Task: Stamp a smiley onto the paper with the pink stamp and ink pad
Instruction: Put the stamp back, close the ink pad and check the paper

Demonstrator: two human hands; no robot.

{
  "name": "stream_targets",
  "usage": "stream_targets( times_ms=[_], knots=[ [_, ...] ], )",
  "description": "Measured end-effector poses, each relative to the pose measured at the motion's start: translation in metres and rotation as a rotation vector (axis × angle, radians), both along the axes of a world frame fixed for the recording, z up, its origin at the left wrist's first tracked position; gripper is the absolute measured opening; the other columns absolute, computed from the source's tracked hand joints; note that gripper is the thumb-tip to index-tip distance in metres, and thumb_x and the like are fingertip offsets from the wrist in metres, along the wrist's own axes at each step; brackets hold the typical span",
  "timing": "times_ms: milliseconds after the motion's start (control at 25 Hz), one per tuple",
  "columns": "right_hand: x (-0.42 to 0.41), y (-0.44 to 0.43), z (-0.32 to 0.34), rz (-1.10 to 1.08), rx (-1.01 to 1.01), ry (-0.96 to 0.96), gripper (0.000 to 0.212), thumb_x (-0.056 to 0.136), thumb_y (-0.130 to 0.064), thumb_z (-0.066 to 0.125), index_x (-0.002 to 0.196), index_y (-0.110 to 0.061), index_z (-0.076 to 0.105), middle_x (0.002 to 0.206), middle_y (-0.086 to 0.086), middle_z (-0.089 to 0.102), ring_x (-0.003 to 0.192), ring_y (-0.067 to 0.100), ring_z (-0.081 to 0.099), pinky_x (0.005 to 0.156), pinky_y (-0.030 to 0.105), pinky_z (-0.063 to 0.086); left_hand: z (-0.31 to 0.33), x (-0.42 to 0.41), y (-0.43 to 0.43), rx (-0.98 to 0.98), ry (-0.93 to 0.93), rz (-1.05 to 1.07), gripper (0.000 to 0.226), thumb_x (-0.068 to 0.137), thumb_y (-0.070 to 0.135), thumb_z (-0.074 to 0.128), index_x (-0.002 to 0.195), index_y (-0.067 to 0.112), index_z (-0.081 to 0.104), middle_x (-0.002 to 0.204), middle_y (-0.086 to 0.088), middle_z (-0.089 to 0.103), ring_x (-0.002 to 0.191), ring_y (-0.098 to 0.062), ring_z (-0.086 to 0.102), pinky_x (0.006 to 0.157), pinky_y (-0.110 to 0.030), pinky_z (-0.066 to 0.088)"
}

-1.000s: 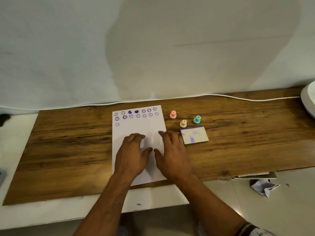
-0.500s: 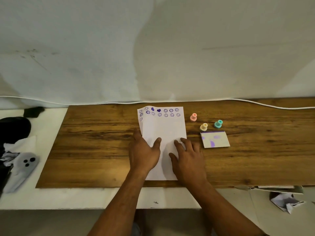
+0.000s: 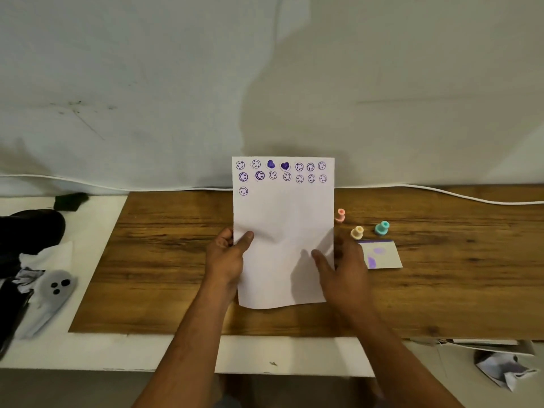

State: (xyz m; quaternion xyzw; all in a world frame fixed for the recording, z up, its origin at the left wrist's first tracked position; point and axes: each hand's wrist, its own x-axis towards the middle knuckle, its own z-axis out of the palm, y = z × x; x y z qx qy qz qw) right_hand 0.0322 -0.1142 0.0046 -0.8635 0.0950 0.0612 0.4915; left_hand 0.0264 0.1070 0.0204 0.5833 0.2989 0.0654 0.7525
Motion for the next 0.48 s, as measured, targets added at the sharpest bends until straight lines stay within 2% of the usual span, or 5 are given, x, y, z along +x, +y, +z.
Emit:
stream_targets(
  times_ms=[120, 240, 480],
  knots=[
    [0.011, -0.019, 0.014, -0.140, 0.274, 0.046, 0.040, 0.093, -0.037, 0.076, 0.130, -0.027, 0.066, 0.122, -0.010, 0.070, 0.098, 0.007, 0.065, 0.075, 0.027, 0.055, 0.005, -0.003, 0.000, -0.092, -0.052, -0.034, 0.025, 0.090, 0.000, 0.070, 0.112, 0.008, 0.074, 0.108, -0.009, 0.080, 0.094, -0.024, 0.077, 0.080, -0.034, 0.063],
    [0.012, -0.032, 0.015, -0.222, 0.348, 0.003, 0.013, 0.088, -0.033, 0.082, 0.099, -0.032, 0.074, 0.105, -0.006, 0.076, 0.096, 0.015, 0.070, 0.071, 0.029, 0.057, 0.007, -0.003, -0.006, -0.046, 0.000, -0.038, 0.021, 0.091, 0.003, 0.071, 0.108, 0.015, 0.076, 0.106, -0.005, 0.081, 0.097, -0.025, 0.077, 0.084, -0.038, 0.062],
    [0.012, -0.031, 0.018, -0.229, 0.456, -0.034, 0.012, 0.085, -0.027, 0.085, 0.090, -0.034, 0.076, 0.088, -0.018, 0.079, 0.084, 0.003, 0.073, 0.056, 0.013, 0.055, 0.007, -0.001, -0.008, -0.026, 0.019, -0.003, 0.018, 0.091, 0.008, 0.072, 0.103, 0.020, 0.077, 0.100, 0.000, 0.082, 0.094, -0.023, 0.078, 0.082, -0.038, 0.062]
  ],
)
